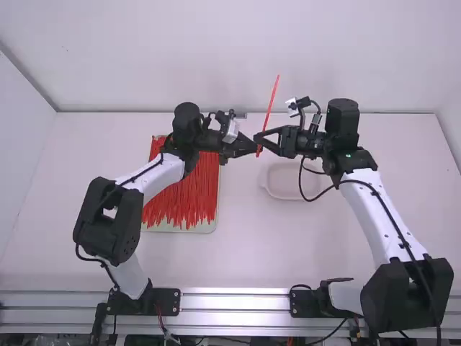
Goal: Fasten the cable tie
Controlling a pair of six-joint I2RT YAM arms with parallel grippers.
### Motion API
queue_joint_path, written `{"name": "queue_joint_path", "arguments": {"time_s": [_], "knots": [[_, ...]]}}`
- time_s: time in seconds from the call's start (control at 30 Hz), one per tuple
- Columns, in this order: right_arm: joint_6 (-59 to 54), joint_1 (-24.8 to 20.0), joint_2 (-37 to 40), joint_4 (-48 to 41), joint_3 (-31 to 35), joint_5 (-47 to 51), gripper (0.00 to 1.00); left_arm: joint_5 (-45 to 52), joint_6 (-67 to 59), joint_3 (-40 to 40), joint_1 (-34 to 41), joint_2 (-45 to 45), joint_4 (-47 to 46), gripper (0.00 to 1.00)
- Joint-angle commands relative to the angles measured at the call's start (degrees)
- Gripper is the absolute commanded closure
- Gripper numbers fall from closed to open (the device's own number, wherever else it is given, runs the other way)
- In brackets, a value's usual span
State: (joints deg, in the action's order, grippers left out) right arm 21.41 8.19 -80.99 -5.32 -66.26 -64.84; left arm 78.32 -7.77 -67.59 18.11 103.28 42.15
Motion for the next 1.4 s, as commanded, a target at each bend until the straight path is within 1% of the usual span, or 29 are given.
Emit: {"name": "queue_joint_path", "arguments": {"time_s": [0.0,0.03,0.13,0.17,0.23,0.33,0.47,0.57,0.6,0.63,0.67,0.7,0.73,0.97,1.17,1.3,1.33,1.37], "knots": [[-0.3,0.1,0.7,0.0,-0.5,-0.7,0.75,-1.0,0.9,0.1,-0.2,0.2,0.4,0.98],[-0.3,0.1,0.7,-0.1,-0.4,-0.7,0.79,-1.1,0.9,0.1,-0.2,0.2,0.4,0.98],[-0.5,0.1,0.7,-0.5,-0.4,-0.6,0.86,-1.2,0.9,0.1,-0.2,0.2,0.4,0.98],[-0.5,0.1,0.7,-0.5,-0.4,-0.6,0.86,-1.2,0.9,0.1,-0.2,0.2,0.4,0.98],[-0.5,0.0,0.7,-0.6,-0.4,-0.6,1.0,-1.2,0.9,0.1,-0.2,0.2,0.4,0.98],[-0.5,0.1,0.7,-0.8,-0.4,-0.2,1.0,-1.3,0.9,0.1,-0.2,0.2,0.4,0.98],[-0.5,0.1,0.7,-2.6,-0.4,3.2,1.0,-1.5,1.0,0.1,-0.1,0.2,0.3,0.98],[-1.0,0.1,0.7,-2.8,-0.4,3.3,1.0,-1.4,1.0,0.1,-0.1,0.2,0.4,0.98],[-0.9,0.2,0.7,-2.9,-0.4,3.3,1.0,-1.4,1.1,0.1,-0.1,0.2,0.3,0.94],[-0.9,0.1,0.7,-2.8,-0.4,3.3,1.0,-1.5,1.5,0.1,-0.2,0.2,0.4,0.86],[-1.0,0.0,0.7,-2.9,-0.4,3.3,1.0,-1.6,2.1,0.1,-0.2,0.2,0.5,0.81],[-1.6,-0.4,0.7,-3.2,-0.4,3.3,1.0,-2.7,4.0,0.1,-0.1,0.2,0.9,0.2],[-2.0,-0.8,0.7,-3.8,-0.4,3.3,1.0,-4.1,6.2,0.1,-0.1,0.2,1.3,0.01],[-6.6,-2.3,0.7,-8.9,-0.4,4.5,1.0,-10.6,11.7,0.1,-0.2,0.2,-0.1,0.01],[-10.7,-3.0,0.7,-14.3,-0.4,11.6,1.0,-19.3,11.0,0.1,-0.4,0.2,-8.3,0.01],[-12.7,-3.0,0.7,-17.2,-0.4,18.0,1.0,-19.3,11.0,0.1,-2.2,0.2,-12.6,0.01],[-12.7,-2.9,0.7,-18.3,-0.4,20.9,1.0,-19.3,11.1,0.1,-3.2,0.2,-14.7,0.01],[-12.7,-2.8,0.7,-18.5,-0.4,21.5,1.0,-19.3,11.1,0.0,-3.3,0.2,-15.0,0.01]]}}
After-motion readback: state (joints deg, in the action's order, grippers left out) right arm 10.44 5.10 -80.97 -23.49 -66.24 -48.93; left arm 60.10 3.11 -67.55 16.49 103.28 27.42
